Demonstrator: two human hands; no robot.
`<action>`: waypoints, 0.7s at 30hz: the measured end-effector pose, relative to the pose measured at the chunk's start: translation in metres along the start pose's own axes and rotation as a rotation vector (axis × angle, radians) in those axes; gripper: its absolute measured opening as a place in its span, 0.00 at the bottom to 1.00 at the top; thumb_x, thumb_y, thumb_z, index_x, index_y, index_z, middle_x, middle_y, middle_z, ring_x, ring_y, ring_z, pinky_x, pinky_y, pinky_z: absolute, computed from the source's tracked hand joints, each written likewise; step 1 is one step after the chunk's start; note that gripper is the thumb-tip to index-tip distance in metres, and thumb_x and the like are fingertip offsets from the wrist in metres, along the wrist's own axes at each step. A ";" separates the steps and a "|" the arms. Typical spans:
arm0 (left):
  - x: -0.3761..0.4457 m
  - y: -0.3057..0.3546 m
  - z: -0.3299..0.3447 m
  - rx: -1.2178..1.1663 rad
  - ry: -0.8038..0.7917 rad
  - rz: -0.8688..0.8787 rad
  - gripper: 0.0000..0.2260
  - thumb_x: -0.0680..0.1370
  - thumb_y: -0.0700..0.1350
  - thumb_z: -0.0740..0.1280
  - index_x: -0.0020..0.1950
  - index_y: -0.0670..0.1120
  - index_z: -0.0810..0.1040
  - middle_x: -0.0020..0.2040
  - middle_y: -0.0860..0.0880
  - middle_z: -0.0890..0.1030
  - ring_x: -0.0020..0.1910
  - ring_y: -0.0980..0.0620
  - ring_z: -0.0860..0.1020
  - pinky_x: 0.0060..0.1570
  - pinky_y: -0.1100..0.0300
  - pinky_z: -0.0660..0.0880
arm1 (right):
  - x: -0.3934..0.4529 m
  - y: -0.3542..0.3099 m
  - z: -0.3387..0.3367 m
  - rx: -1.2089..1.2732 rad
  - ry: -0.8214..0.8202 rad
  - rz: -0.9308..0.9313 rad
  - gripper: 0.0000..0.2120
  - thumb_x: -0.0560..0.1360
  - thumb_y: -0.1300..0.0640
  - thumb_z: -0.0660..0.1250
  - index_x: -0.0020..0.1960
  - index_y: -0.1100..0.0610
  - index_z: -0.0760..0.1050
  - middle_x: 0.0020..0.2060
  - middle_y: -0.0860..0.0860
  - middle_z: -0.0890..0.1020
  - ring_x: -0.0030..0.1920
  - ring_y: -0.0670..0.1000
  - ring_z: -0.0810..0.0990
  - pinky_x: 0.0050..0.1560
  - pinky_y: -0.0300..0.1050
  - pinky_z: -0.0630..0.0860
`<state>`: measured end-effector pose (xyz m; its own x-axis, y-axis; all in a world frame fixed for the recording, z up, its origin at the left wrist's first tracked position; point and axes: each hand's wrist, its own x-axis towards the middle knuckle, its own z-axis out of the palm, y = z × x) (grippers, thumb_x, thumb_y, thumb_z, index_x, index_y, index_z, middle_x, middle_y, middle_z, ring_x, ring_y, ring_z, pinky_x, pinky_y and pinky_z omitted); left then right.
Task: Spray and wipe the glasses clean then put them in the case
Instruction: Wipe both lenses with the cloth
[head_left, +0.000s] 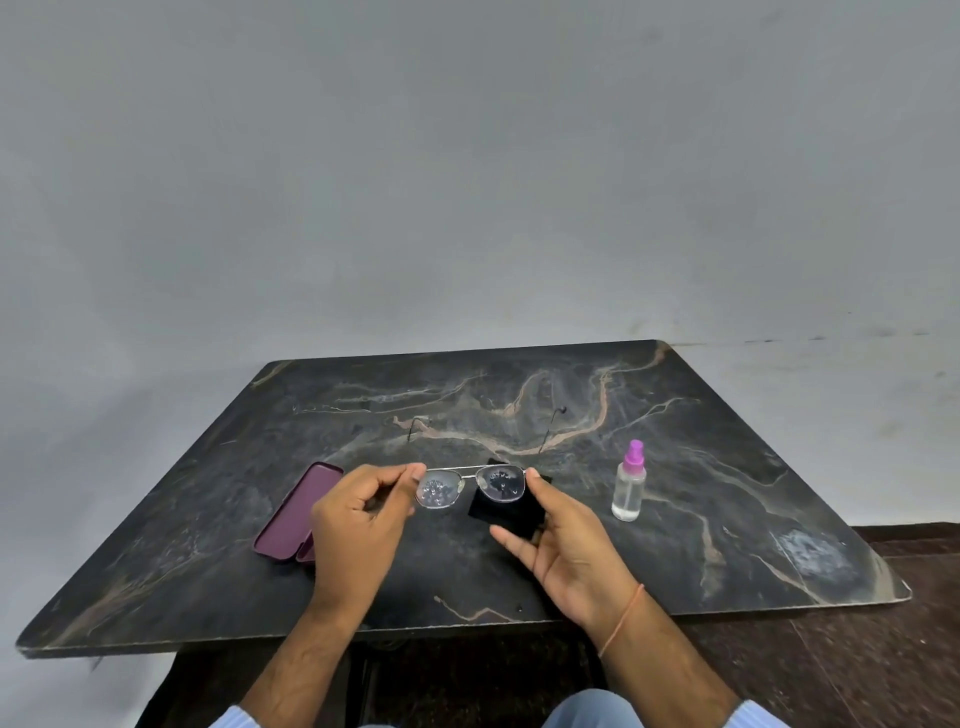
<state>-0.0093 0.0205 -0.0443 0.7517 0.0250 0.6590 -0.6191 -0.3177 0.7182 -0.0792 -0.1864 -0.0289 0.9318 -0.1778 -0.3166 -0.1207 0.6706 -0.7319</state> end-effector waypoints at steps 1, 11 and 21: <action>-0.003 -0.004 0.000 -0.019 -0.009 -0.010 0.03 0.80 0.45 0.76 0.48 0.47 0.90 0.39 0.52 0.87 0.37 0.51 0.87 0.39 0.45 0.85 | 0.002 0.001 0.001 0.001 -0.018 -0.013 0.13 0.82 0.53 0.71 0.60 0.61 0.84 0.56 0.58 0.89 0.57 0.55 0.88 0.53 0.53 0.87; -0.014 -0.020 0.001 -0.211 -0.109 -0.191 0.10 0.78 0.47 0.74 0.58 0.57 0.86 0.51 0.58 0.91 0.44 0.55 0.90 0.40 0.59 0.88 | 0.016 0.008 0.002 -0.102 -0.040 0.002 0.09 0.84 0.62 0.66 0.57 0.64 0.83 0.53 0.60 0.89 0.49 0.52 0.90 0.43 0.47 0.88; -0.014 -0.033 -0.008 -0.130 -0.366 -0.136 0.31 0.69 0.51 0.85 0.72 0.57 0.83 0.61 0.61 0.85 0.54 0.52 0.86 0.42 0.59 0.88 | 0.022 0.010 0.000 -0.097 0.000 -0.002 0.10 0.85 0.62 0.65 0.56 0.65 0.84 0.52 0.61 0.89 0.47 0.53 0.90 0.39 0.45 0.87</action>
<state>-0.0015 0.0384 -0.0753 0.8454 -0.2881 0.4497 -0.5142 -0.2116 0.8311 -0.0595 -0.1833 -0.0431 0.9321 -0.1792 -0.3148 -0.1511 0.5976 -0.7874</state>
